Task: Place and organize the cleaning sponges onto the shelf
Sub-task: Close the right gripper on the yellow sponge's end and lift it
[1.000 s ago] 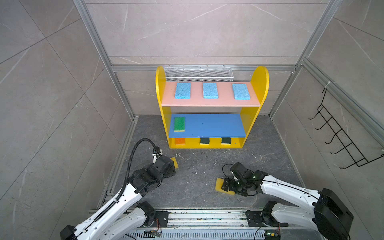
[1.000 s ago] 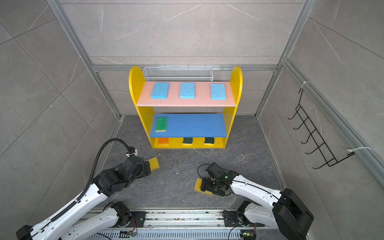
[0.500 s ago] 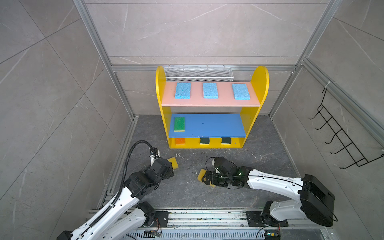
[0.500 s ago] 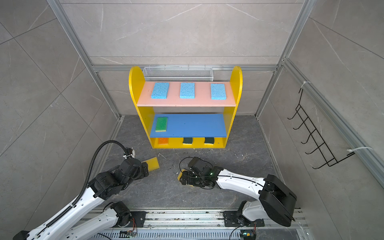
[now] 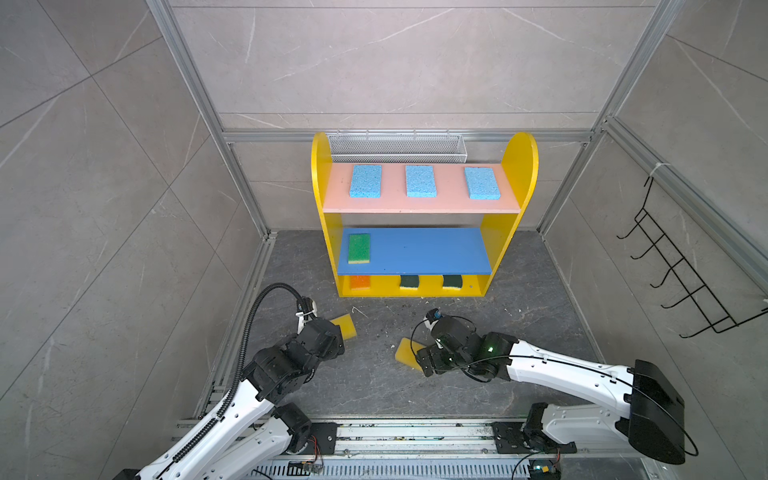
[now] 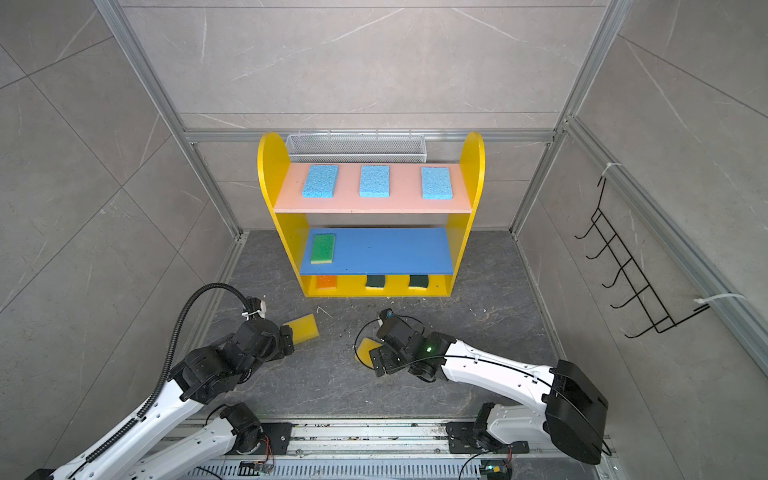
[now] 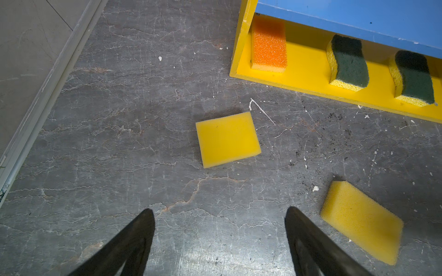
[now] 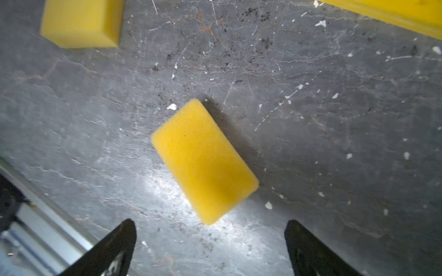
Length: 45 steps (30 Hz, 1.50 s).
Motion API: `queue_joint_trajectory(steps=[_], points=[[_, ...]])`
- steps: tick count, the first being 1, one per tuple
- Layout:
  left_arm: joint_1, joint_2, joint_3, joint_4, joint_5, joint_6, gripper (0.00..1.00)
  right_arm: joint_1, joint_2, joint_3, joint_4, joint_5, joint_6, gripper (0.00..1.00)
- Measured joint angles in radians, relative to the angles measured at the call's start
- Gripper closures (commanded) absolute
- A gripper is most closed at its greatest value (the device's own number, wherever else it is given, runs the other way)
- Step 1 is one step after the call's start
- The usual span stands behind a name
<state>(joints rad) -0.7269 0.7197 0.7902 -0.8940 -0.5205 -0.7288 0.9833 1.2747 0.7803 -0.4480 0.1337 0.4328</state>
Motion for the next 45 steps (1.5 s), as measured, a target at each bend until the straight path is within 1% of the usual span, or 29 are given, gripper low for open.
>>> queue_joint_trajectory(steps=[5,8,14,20,25,30,33,37,41,45], points=[[0.0,0.003,0.0,0.0,0.0,0.004,0.12,-0.01,0.035,-0.037,0.05,0.006,-0.132,0.01],[0.0,0.014,0.0,0.001,0.001,0.008,0.12,-0.026,0.071,-0.037,0.097,-0.033,-0.201,0.01],[0.0,0.027,0.001,0.003,0.002,0.02,0.12,-0.068,0.168,-0.01,0.127,-0.091,-0.27,0.01],[0.0,0.025,0.003,0.004,0.002,0.026,0.12,-0.075,0.259,0.021,0.128,-0.127,-0.293,0.01],[0.0,0.023,0.004,0.004,0.001,0.033,0.12,-0.075,0.288,0.037,0.127,-0.145,-0.299,0.01],[0.0,0.018,0.009,0.004,0.0,0.037,0.12,-0.075,0.328,0.07,0.116,-0.148,-0.299,0.05],[0.0,0.015,0.009,0.004,0.0,0.037,0.12,-0.074,0.349,0.074,0.108,-0.15,-0.297,0.06],[0.0,0.002,0.009,0.003,0.0,0.037,0.12,-0.071,0.351,0.074,0.092,-0.148,-0.275,0.07],[0.0,-0.022,0.009,0.003,0.0,0.036,0.12,-0.058,0.351,0.074,0.064,-0.129,-0.241,0.11],[0.0,-0.044,0.009,0.002,0.0,0.036,0.13,-0.013,0.354,0.076,0.056,-0.103,-0.208,0.14]])
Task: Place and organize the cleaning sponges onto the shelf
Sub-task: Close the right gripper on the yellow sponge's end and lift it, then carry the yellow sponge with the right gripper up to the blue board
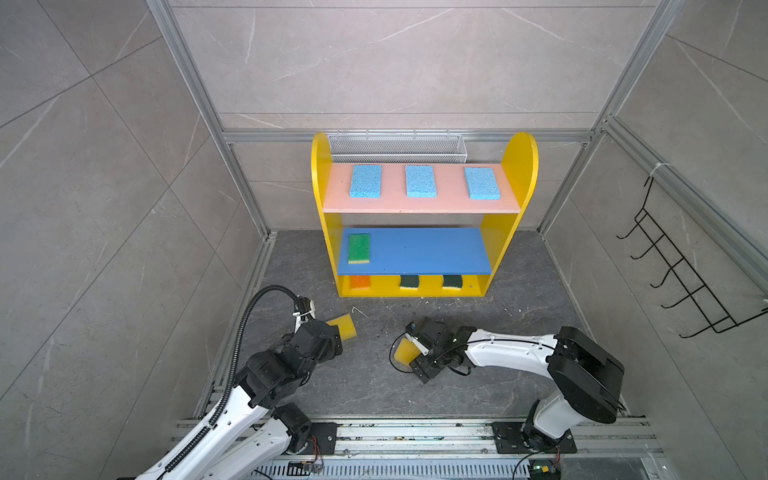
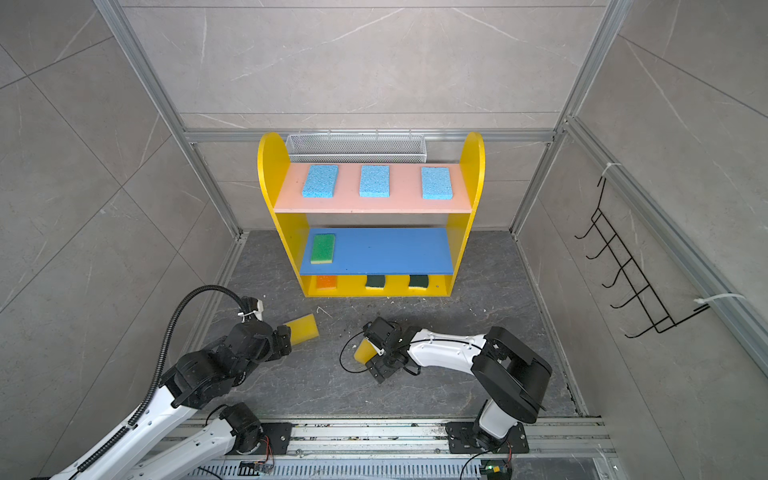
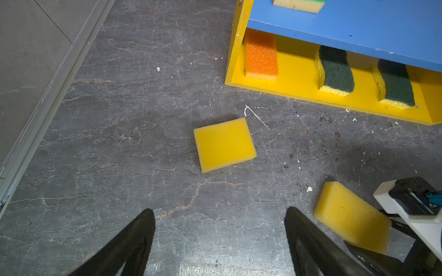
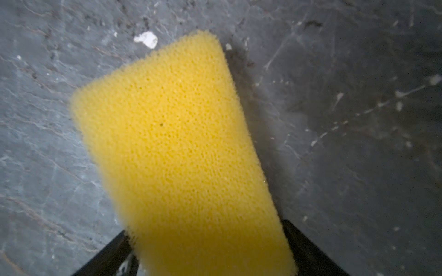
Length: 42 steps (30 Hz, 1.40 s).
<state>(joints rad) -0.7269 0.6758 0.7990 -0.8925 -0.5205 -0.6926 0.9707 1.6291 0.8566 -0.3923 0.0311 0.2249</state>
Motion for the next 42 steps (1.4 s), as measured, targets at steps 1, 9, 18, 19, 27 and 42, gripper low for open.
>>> queue_joint_trajectory(steps=[1,9,18,19,27,42], points=[[0.0,-0.006,0.0,-0.002,0.0,0.0,0.13,0.016,0.005,0.003,0.0,0.01,0.007,0.14],[0.0,-0.072,0.0,-0.032,0.0,-0.008,0.13,0.094,0.066,0.079,-0.034,0.037,0.08,0.16],[0.0,-0.117,0.0,-0.059,-0.001,-0.011,0.13,0.112,0.129,0.153,-0.078,0.071,0.1,0.27],[0.0,-0.114,0.0,-0.06,-0.001,-0.011,0.13,0.112,0.138,0.164,-0.079,0.071,0.1,0.3],[0.0,-0.079,0.0,-0.061,0.001,-0.011,0.12,0.112,0.157,0.191,-0.079,0.072,0.124,0.43],[0.0,-0.014,0.005,-0.024,0.009,-0.001,0.12,0.058,-0.114,0.345,-0.246,0.261,0.24,0.47]])
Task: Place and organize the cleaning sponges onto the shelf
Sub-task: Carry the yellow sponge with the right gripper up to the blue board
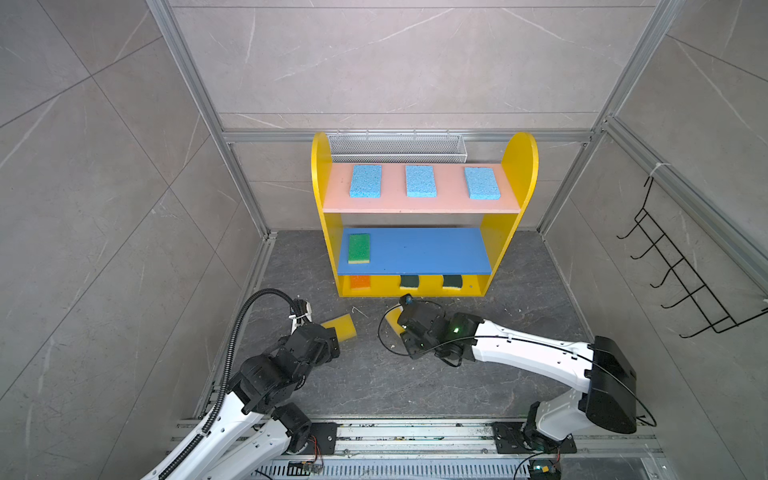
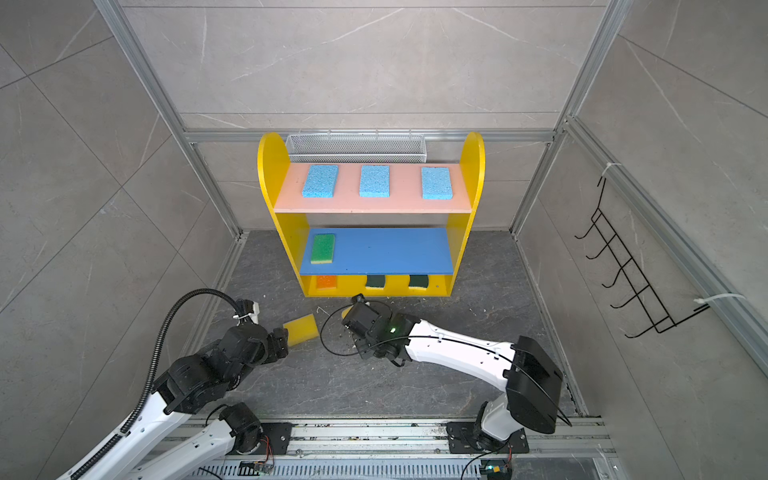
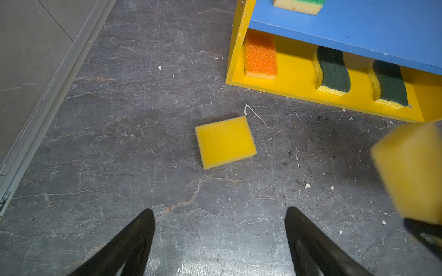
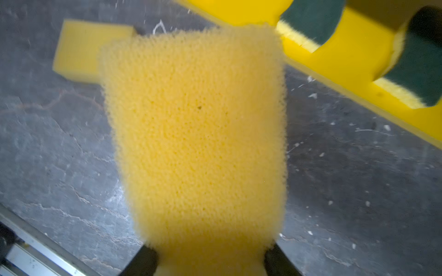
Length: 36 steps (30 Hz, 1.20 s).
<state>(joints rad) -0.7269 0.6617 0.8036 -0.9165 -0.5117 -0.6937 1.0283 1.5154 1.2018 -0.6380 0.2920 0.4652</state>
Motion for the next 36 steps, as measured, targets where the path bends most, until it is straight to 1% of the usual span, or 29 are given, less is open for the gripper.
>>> queue_joint_trajectory(steps=[2,6,12,19,25,36], points=[[0.0,0.013,0.0,0.009,0.0,0.003,0.12,-0.046,-0.021,0.02,-0.013,0.021,0.006,0.46],[0.0,0.047,0.003,0.031,0.002,0.021,0.12,-0.171,-0.03,0.048,-0.036,0.048,0.006,0.46],[0.0,0.09,0.015,0.066,0.012,0.04,0.12,-0.312,-0.028,0.086,-0.051,0.065,-0.014,0.46],[0.0,0.111,0.018,0.102,0.017,0.064,0.12,-0.443,0.042,0.173,-0.032,0.06,-0.047,0.47],[0.0,0.112,0.023,0.113,0.017,0.075,0.12,-0.515,0.132,0.239,-0.002,0.048,-0.075,0.47],[0.0,0.117,0.053,0.165,0.006,0.109,0.12,-0.559,0.235,0.323,0.052,0.026,-0.115,0.47]])
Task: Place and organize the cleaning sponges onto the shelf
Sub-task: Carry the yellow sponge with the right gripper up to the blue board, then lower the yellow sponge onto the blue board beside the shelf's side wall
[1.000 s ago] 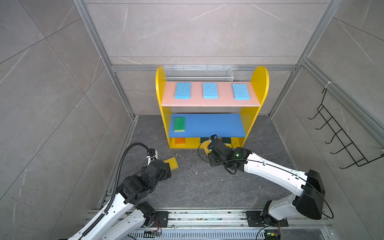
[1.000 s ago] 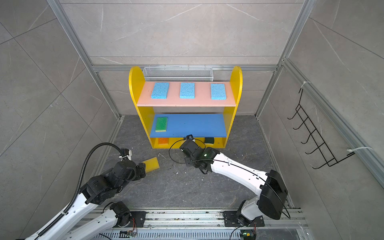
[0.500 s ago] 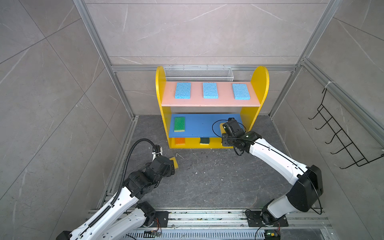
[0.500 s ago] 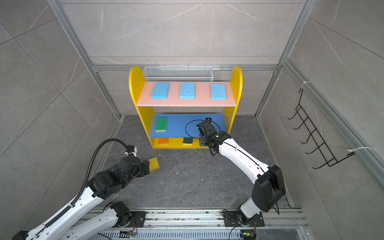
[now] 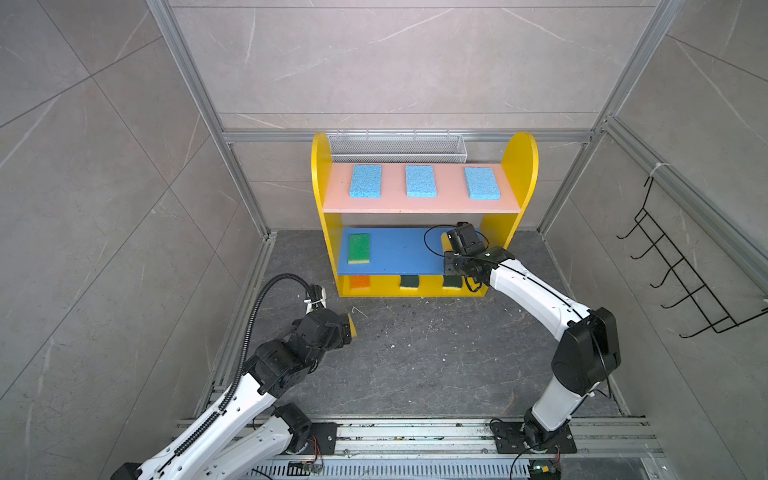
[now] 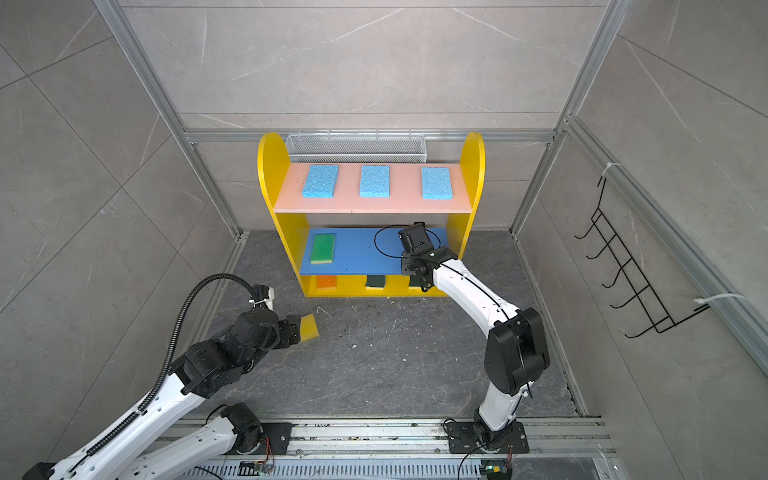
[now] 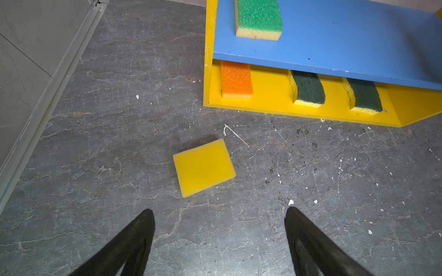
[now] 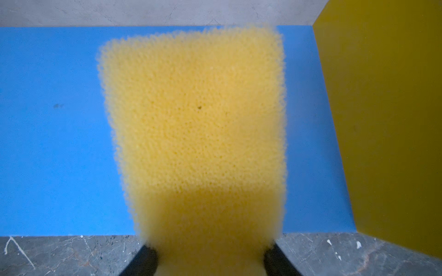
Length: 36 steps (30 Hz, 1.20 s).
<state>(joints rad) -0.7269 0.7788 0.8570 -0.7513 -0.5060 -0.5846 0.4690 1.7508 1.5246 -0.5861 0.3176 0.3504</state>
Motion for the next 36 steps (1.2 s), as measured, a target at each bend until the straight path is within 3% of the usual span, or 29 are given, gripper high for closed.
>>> queue_joint_trajectory(steps=[36], points=[[0.0,0.047,0.01,0.029,-0.041,0.039,0.13,-0.108,0.08,0.028,0.026,-0.06,0.001,0.45]])
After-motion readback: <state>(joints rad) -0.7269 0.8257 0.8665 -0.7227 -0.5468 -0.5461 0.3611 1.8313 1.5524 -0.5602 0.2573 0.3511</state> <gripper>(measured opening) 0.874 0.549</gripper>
